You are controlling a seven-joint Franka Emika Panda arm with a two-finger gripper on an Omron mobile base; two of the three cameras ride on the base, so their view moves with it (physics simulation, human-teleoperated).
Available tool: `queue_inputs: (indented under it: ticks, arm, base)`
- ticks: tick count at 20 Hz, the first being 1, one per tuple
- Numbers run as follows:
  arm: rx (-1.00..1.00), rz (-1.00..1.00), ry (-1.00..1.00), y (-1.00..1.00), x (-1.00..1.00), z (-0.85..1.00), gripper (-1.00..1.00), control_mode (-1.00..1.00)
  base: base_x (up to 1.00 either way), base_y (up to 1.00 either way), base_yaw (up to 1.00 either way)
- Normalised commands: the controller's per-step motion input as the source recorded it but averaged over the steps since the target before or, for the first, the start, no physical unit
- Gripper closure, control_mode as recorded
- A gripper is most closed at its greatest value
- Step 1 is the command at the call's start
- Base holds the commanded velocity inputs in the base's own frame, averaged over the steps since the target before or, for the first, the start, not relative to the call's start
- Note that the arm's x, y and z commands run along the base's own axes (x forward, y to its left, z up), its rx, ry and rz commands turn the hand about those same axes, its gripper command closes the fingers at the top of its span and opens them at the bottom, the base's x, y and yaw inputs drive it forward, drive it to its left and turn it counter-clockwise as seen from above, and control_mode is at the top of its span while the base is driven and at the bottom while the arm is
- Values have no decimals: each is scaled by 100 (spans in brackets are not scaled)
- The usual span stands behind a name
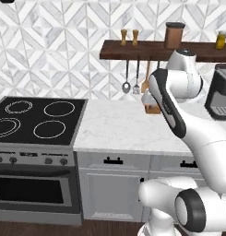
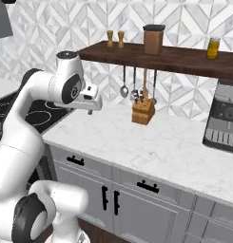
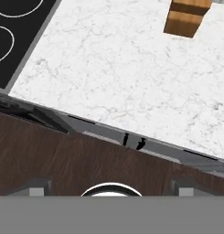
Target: Take a straw from the drawer in front and place it inside the glass cup on the dining counter.
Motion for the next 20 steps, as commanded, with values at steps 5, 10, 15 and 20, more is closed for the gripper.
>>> queue_inputs:
  ticks: [5,10,15,20]
  arm:
    - [0,0,0,0,0,0,-100,100]
    - [0,0,0,0,0,0,-100,100]
    - [0,0,0,0,0,0,-100,100]
    - [0,0,0,0,0,0,-100,100]
  base:
    - [8,-66,56]
    - [0,-61,56]
    - [0,-54,54]
    - [0,-54,47]
